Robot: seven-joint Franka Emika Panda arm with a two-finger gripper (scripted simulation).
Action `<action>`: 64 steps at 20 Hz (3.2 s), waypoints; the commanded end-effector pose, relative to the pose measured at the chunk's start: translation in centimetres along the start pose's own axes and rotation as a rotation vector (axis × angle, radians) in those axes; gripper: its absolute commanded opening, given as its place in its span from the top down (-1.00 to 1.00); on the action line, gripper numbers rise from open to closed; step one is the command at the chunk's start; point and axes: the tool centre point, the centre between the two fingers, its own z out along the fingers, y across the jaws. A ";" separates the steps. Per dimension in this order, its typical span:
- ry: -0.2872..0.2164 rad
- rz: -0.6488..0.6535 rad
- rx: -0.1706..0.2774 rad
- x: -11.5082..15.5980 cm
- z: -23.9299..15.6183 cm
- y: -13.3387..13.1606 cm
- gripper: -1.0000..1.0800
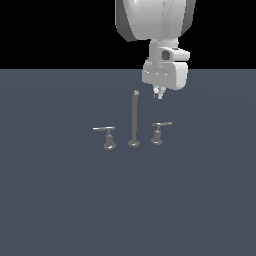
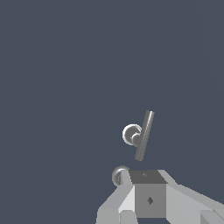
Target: Turn on the faucet by rotating a designated handle.
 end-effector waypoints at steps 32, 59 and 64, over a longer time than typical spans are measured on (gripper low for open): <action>0.002 0.233 -0.003 4.7 10.5 2.8 1.00; 0.004 0.233 0.001 0.5 10.5 7.1 1.00; 0.002 0.233 -0.002 -0.8 10.5 7.7 1.00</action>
